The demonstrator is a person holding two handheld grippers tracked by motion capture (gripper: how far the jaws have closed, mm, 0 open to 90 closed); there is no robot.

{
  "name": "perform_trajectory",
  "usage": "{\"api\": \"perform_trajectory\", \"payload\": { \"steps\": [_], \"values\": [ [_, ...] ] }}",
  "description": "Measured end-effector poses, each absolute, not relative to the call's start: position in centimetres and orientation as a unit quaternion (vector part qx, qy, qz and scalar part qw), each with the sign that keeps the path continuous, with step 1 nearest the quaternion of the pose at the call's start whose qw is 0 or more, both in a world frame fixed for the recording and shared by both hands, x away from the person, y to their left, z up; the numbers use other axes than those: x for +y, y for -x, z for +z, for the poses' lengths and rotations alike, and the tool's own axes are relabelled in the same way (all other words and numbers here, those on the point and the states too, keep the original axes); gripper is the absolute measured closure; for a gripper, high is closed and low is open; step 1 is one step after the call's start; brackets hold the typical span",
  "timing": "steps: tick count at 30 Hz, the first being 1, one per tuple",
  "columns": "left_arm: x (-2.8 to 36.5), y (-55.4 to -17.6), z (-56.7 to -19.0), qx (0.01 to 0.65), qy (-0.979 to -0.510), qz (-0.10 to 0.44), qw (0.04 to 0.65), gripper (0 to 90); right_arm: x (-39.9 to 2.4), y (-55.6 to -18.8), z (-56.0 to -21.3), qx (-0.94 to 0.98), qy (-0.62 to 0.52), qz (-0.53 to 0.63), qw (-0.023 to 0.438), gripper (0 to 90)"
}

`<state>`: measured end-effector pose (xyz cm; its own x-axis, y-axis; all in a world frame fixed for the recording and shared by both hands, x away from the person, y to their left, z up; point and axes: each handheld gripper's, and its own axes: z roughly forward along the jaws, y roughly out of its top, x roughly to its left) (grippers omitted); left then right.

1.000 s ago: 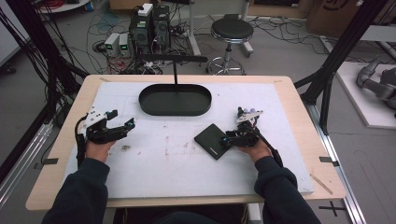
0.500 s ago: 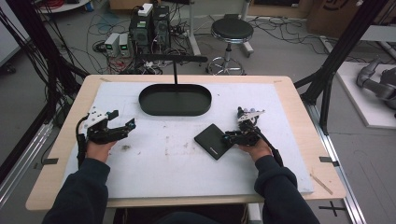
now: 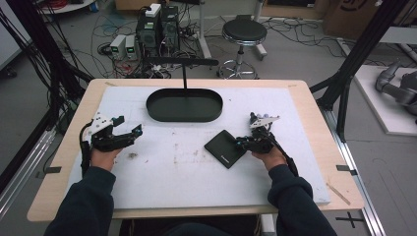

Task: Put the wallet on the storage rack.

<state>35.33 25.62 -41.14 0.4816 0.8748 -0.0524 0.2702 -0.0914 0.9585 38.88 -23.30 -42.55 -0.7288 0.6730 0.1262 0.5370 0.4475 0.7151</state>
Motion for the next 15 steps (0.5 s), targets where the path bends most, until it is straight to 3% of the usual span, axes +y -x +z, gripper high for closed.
{"api": "perform_trajectory", "payload": {
  "steps": [3, 6, 9, 15],
  "values": [
    [25.7, -35.3, -41.1, 0.422, -0.679, 0.287, 0.527, 20.9, -23.1, -38.4, -41.6, 0.846, -0.345, 0.39, 0.117, 83.0],
    [25.7, -35.3, -41.1, 0.421, -0.679, 0.286, 0.528, 20.9, -22.5, -37.1, -39.4, 0.844, -0.315, 0.392, 0.187, 83.1],
    [25.7, -35.3, -41.1, 0.422, -0.679, 0.287, 0.528, 20.9, -22.1, -36.3, -38.0, 0.838, -0.298, 0.399, 0.225, 83.3],
    [25.8, -35.3, -41.1, 0.422, -0.678, 0.288, 0.528, 20.9, -21.5, -35.4, -36.9, 0.832, -0.28, 0.401, 0.26, 83.5]
  ]
}}
